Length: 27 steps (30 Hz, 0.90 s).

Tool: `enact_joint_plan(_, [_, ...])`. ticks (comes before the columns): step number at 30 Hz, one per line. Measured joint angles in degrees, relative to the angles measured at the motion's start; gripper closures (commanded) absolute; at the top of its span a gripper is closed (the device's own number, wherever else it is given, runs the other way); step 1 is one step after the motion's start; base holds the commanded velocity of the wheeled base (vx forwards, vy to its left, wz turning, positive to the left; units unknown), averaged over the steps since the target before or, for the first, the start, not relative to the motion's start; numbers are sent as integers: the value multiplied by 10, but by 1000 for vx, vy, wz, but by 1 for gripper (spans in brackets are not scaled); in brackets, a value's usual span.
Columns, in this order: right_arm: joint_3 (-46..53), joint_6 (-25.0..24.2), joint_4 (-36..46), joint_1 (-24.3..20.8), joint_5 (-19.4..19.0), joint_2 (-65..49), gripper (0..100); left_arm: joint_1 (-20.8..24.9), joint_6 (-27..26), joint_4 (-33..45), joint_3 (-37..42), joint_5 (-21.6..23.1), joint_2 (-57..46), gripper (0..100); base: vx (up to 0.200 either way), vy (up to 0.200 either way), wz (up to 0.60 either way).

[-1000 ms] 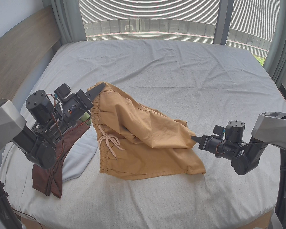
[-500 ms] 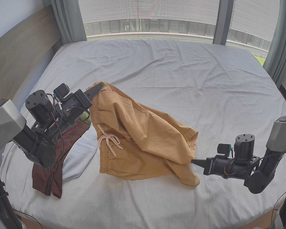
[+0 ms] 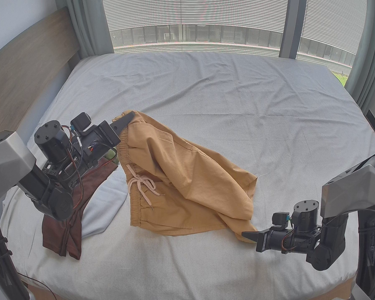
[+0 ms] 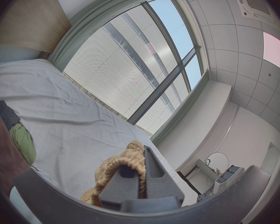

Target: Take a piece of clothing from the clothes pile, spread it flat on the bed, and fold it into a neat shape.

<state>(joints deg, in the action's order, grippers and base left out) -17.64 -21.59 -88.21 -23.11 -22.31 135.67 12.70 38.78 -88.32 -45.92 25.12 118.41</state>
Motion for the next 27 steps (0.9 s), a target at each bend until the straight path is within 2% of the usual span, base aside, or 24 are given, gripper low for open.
enact_joint_plan(1, [1, 0, 0, -1, 0, 7, 0, -1, -2, 0, 1, 0, 1, 100, 0, 0, 0])
enact_joint_plan(8, [7, -3, -1, 0, -1, 7, 0, -1, -4, 0, 3, 0, 5, 100, 0, 0, 0])
enact_joint_plan(18, [4, -38, 6, 34, -4, -108, 0, -1, -4, 0, 3, 1, 6, 100, 0, 0, 0])
enact_joint_plan(22, [-28, -44, 34, 57, -4, -136, 0, 0, -4, 0, 3, 2, 5, 100, 0, 0, 0])
enact_joint_plan(27, [-94, -45, 60, 73, -2, -112, 0, 2, -4, 0, 3, 2, 4, 100, 0, 0, 0])
